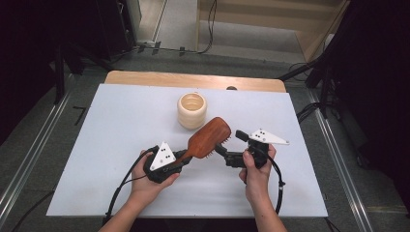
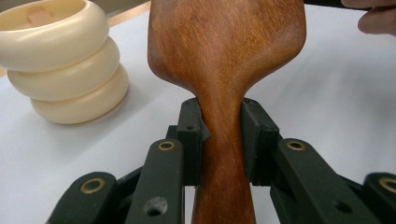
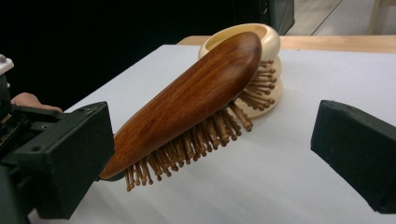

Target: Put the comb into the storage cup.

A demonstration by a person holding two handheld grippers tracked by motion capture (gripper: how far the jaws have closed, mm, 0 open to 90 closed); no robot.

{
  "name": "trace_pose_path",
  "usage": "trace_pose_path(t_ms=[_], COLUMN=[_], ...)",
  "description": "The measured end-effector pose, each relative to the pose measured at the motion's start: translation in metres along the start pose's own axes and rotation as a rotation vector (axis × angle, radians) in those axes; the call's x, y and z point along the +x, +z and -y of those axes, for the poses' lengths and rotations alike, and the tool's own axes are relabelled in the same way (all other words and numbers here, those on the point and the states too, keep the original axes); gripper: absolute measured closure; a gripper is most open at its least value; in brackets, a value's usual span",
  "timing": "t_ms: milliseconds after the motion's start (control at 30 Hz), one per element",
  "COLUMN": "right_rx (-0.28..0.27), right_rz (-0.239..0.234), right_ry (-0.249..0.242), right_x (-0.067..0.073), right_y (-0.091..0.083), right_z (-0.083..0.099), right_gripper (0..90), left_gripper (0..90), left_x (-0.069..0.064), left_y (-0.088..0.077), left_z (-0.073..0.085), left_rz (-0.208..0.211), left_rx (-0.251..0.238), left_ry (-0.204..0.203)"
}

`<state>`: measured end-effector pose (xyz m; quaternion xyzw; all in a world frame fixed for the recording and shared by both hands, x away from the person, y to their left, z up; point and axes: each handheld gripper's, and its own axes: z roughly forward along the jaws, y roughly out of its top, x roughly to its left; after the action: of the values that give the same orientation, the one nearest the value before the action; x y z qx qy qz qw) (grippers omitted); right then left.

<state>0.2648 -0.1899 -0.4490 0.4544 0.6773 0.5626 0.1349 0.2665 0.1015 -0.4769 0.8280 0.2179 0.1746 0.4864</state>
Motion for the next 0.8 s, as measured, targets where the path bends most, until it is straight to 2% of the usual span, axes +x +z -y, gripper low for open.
trace_pose_path(t_ms=[300, 367, 400, 467, 500, 567, 600, 800], right_rx=[0.006, 0.013, 0.007, 0.005, 0.011, 0.014, 0.023, 0.030], right_rz=[-0.024, -0.025, -0.038, -0.041, -0.041, -0.041, -0.037, -0.031], right_ry=[0.052, 0.081, 0.110, 0.118, 0.151, 0.160, 0.189, 0.228], right_x=[0.004, 0.004, 0.004, 0.004, 0.005, 0.005, 0.004, 0.004], right_y=[0.006, 0.008, 0.009, 0.010, 0.012, 0.013, 0.016, 0.020], right_z=[0.005, 0.005, 0.006, 0.006, 0.007, 0.008, 0.009, 0.010], right_gripper=[0.0, 0.0, 0.0, 0.0, 0.0, 0.0, 0.0, 0.0], left_gripper=[72.4, 72.4, 72.4, 72.4, 72.4, 72.4, 72.4, 72.4], left_x=[-0.007, -0.008, -0.008, -0.009, -0.009, -0.010, -0.010, -0.013], left_y=[0.005, 0.006, 0.006, 0.007, 0.007, 0.006, 0.006, 0.006], left_z=[0.004, 0.005, 0.005, 0.005, 0.005, 0.005, 0.005, 0.005], left_rz=[-0.003, 0.001, 0.001, 0.000, 0.000, -0.002, -0.002, -0.011], left_rx=[-0.005, -0.004, -0.006, -0.007, -0.009, -0.014, -0.016, -0.031], left_ry=[0.006, 0.009, 0.009, 0.011, 0.009, 0.010, 0.011, 0.014])
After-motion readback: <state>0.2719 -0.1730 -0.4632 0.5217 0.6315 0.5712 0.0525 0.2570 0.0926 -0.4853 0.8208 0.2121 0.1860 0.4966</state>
